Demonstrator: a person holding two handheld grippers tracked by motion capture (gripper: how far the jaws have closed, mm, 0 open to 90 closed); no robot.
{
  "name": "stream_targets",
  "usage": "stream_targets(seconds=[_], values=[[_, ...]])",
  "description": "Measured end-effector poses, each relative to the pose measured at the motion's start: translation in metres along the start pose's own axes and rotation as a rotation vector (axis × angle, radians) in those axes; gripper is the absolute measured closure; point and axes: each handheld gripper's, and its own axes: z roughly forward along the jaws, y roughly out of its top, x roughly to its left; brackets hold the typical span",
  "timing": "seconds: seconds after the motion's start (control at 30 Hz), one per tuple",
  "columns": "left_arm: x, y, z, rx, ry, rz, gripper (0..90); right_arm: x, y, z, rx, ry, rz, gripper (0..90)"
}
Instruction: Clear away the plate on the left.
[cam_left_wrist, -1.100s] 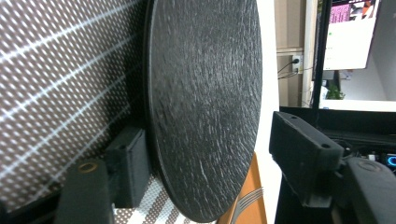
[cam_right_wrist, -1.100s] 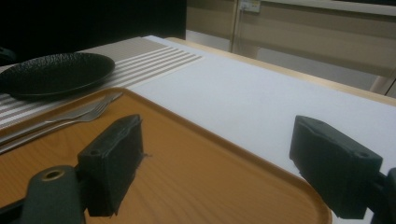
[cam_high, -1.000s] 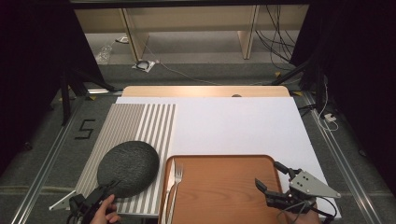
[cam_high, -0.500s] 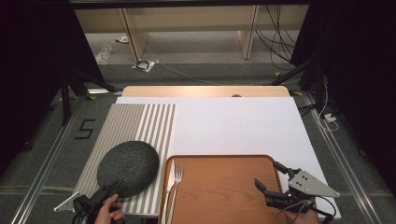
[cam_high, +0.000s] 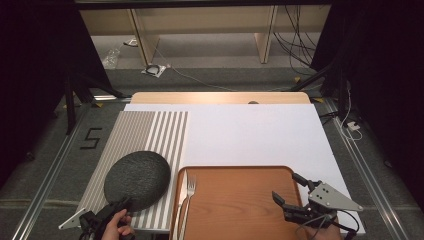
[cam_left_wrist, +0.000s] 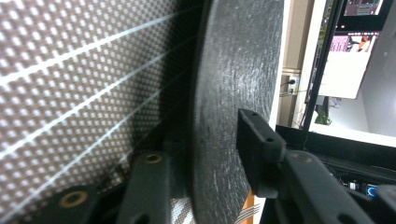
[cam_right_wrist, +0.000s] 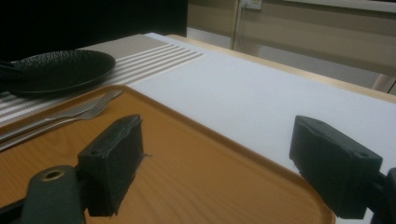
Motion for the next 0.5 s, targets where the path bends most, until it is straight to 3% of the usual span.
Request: stream_targets(seconds=[0.2, 0.5], values=[[0.0022, -0.0021, 0.0002, 0.015, -0.041, -0.004, 82.8, 0.0002, 0.0001, -0.0001, -0.005, -0.001, 0.002, 18.4], [0.0014, -0.0029, -0.0008, 0.024, -0.072, 0.006, 84.9, 0.0003, 0.0001, 0.0000, -0.007, 0.000, 0.001, 18.4]])
